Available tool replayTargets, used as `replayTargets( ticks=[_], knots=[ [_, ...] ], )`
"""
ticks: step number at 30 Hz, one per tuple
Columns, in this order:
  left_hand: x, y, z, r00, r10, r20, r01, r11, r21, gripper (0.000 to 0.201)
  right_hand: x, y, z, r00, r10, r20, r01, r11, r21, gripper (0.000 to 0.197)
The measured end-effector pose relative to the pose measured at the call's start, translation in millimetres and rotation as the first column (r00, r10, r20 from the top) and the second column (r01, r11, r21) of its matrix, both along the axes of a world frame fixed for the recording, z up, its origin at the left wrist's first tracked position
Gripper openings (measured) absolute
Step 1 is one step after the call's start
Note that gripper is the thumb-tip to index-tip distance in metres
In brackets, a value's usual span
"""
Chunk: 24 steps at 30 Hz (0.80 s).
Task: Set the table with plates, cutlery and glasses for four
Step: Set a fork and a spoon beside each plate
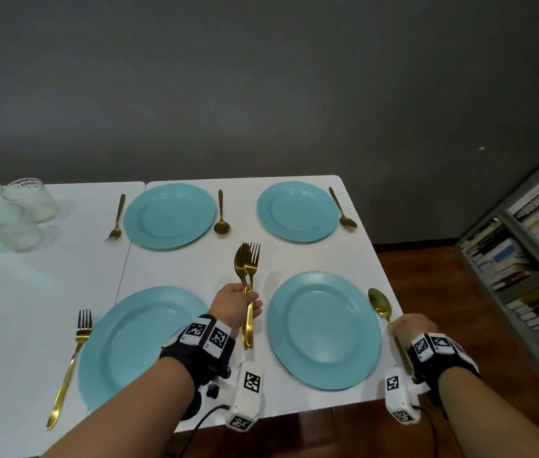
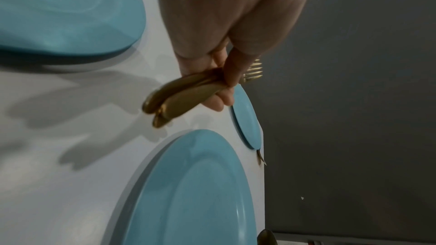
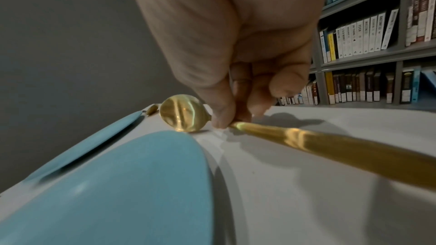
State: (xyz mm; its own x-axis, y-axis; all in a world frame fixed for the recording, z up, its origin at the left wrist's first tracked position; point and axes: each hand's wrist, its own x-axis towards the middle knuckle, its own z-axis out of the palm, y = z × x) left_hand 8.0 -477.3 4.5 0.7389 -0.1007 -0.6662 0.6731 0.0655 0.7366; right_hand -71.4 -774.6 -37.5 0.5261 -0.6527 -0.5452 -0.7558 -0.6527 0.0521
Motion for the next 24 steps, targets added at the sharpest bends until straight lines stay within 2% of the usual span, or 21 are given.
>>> replayTargets(
  ticks=[3,9,16,19,24],
  knots=[
    [-1,-1,-2,1.0,0.03,0.011,-0.03,1.0,-0.003,0.012,5,-1,-4,1.0,0.01,-0.029,-0.01,1.0,-0.006,0.031],
    [-5,0,-8,0.998,0.059,0.011,-0.059,0.998,0.018,0.021,14,-1,-17,1.0,0.003,-0.016,-0.004,1.0,-0.021,0.025],
    [-11,3,-9,0.998,0.065,0.011,-0.065,0.998,0.01,0.017,15,8,-14,0.997,-0.056,0.06,0.058,0.998,-0.022,0.018],
    [-14,6,-10,0.998,0.062,0.013,-0.062,0.998,0.009,0.009,16,8,-15,0.989,-0.099,0.114,0.1,0.995,-0.009,0.021],
    [-20,11,-10,0.998,0.059,0.018,-0.06,0.998,0.011,0.015,10,17,-6,0.969,-0.143,0.202,0.153,0.988,-0.035,0.021]
  ],
)
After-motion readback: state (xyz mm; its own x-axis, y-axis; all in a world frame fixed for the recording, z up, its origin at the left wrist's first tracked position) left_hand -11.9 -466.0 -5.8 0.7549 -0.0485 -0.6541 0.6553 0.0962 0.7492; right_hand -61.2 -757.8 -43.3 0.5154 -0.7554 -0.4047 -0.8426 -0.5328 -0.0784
